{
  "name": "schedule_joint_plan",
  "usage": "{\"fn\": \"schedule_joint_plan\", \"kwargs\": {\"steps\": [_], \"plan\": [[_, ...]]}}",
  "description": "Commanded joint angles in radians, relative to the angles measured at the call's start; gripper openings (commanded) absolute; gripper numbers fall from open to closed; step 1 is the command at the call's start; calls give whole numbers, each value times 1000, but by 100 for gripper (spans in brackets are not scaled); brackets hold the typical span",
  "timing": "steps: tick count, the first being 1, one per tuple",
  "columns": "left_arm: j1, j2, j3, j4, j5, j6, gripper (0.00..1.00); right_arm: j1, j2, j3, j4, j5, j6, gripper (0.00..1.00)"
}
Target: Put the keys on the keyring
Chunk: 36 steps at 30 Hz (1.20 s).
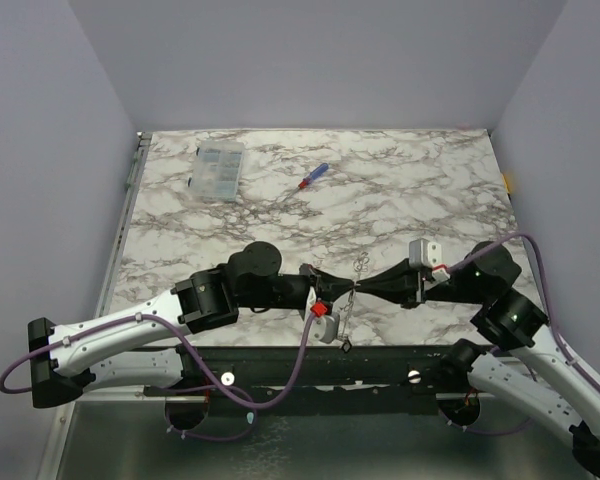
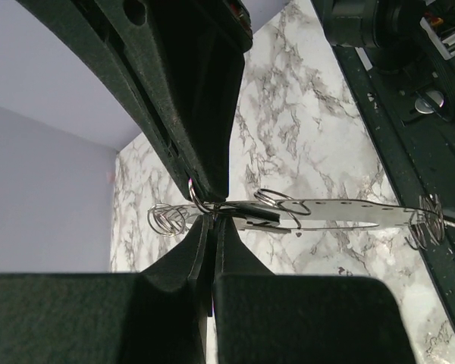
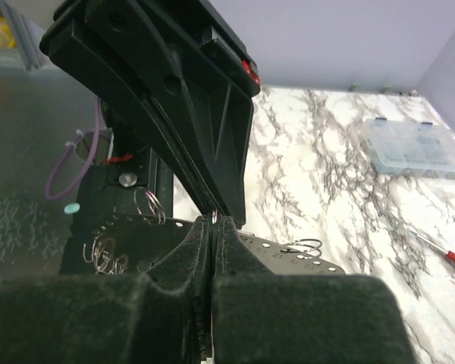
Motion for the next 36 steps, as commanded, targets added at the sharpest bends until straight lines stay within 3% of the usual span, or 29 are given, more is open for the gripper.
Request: {"fn": "schedule_joint_plan", "kwargs": {"steps": [1, 7, 15, 25, 29, 36], "plan": [[-2, 3, -2, 48, -28, -62, 0, -2, -60, -95, 316, 112, 163, 1], [-2, -4, -57, 207, -113, -195, 0, -2, -115, -277, 720, 286, 372, 1], [-2, 22, -101, 417, -264, -364, 0, -3, -59, -388, 1000, 502, 480, 1], [-1, 121, -98, 613, -467, -526, 0, -3, 210, -449, 1472, 657, 585, 1], [-1, 139, -82, 623, -451, -538, 0, -2, 293, -419, 1556, 669, 586, 0], [-2, 131, -103, 631, -423, -526, 0, -2, 342, -361, 1563, 574, 585, 1]]}}
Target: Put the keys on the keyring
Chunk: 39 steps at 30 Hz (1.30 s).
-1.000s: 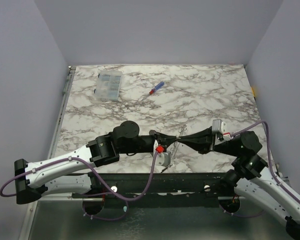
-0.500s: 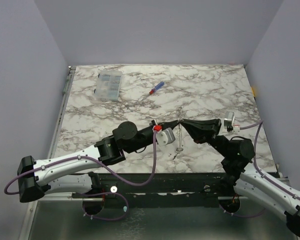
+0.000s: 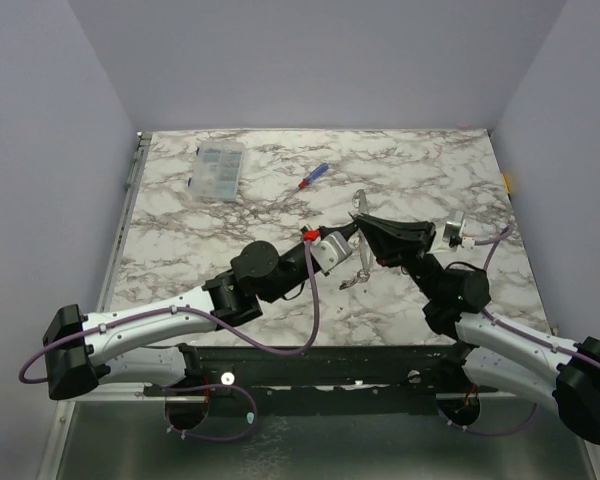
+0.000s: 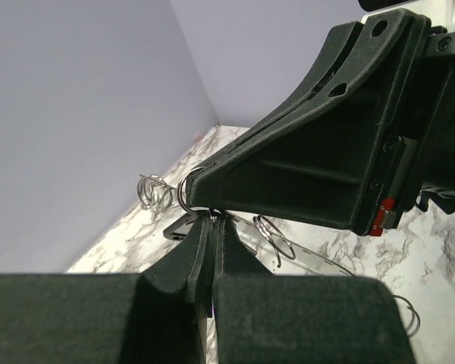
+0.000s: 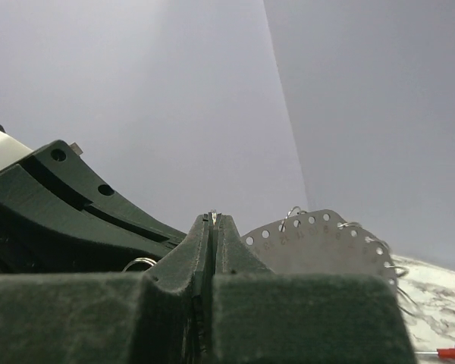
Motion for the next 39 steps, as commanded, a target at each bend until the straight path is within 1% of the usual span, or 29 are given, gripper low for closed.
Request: {"fn": "schedule_joint_plan", "kwargs": {"steps": [1, 8, 14, 25, 28, 33, 39], "plan": [[-23, -8, -13, 12, 65, -34, 0, -2, -4, 52, 66, -29, -2, 1], [-22, -66, -51, 18, 23, -12, 0, -2, -100, 39, -95, -70, -45, 1], [-23, -109, -81, 14, 4, -1, 0, -2, -179, 51, -248, -151, -79, 1], [-23, -169, -102, -38, -13, 12, 1, -2, -264, 79, -415, -205, -123, 1], [-23, -186, -111, -49, 12, 17, 2, -2, -270, 104, -471, -232, -148, 1], [-23, -184, -115, -63, 73, 12, 3, -3, -271, 127, -493, -259, -165, 0], [-23, -147, -99, -59, 122, -36, 3, -2, -258, 136, -457, -259, -160, 1]]}}
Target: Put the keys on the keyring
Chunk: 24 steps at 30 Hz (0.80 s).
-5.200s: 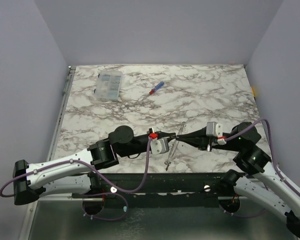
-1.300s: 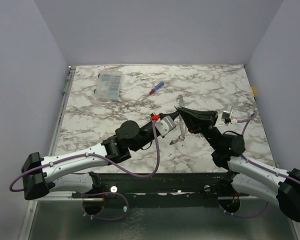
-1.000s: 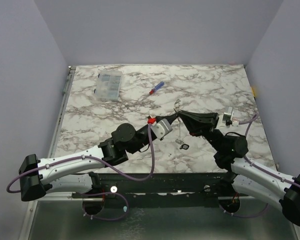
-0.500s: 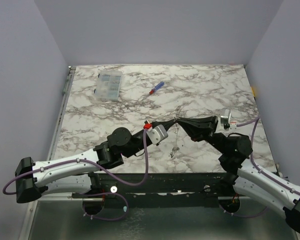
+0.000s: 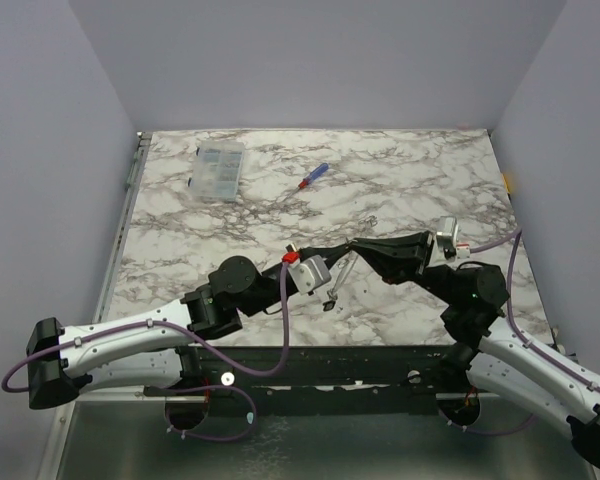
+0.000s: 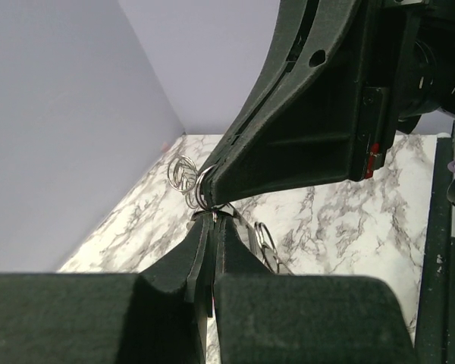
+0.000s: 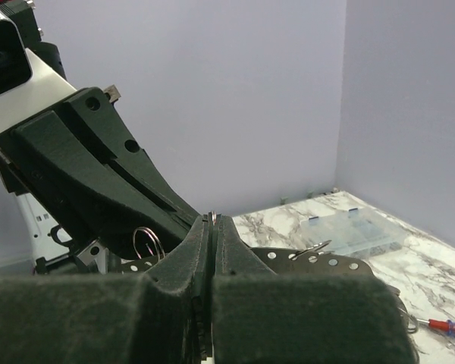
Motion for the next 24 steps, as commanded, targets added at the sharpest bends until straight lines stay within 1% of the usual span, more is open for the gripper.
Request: {"fn": "schedule_joint_plan", "kwargs": {"steps": [1, 6, 11, 18, 24], "plan": [[6, 26, 9, -9, 51, -50, 3, -2, -4, 41, 65, -11, -10, 1], [6, 27, -2, 48, 80, -120, 3, -2, 25, 37, 108, -17, -11, 1], [6, 8, -9, 50, 79, -121, 3, -3, 28, 36, 80, 8, -45, 1], [5, -33, -29, 17, 55, -97, 2, -4, -31, 75, -134, 37, -132, 0], [5, -36, -7, -47, 171, -74, 2, -3, -73, 117, -300, -64, -170, 1]]}}
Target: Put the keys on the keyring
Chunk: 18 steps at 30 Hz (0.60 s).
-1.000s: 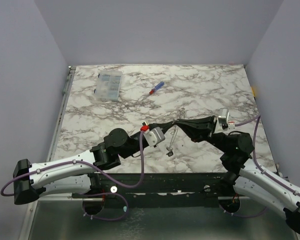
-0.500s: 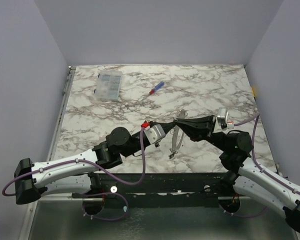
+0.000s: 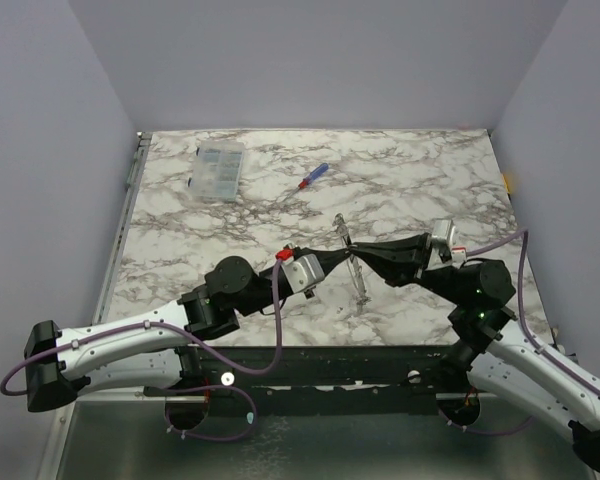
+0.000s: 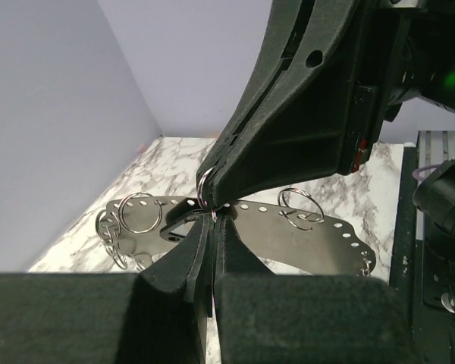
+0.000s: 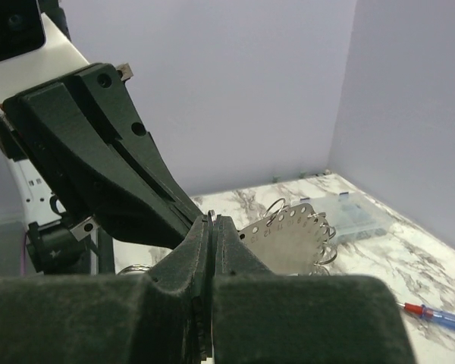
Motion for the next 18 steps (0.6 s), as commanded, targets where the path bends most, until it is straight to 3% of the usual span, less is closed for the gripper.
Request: {"fn": "schedule_joint_plan", "kwargs": {"steps": [1, 15, 18], "plan": [[-4, -20, 12, -62, 120, 11, 2, -5, -37, 63, -146, -42, -73, 1], [-4, -28, 98, -285, 144, 124, 3, -5, -80, 164, -412, -140, -188, 0], [-4, -38, 89, -293, 128, 127, 13, -6, -97, 168, -423, -142, -197, 1]]}}
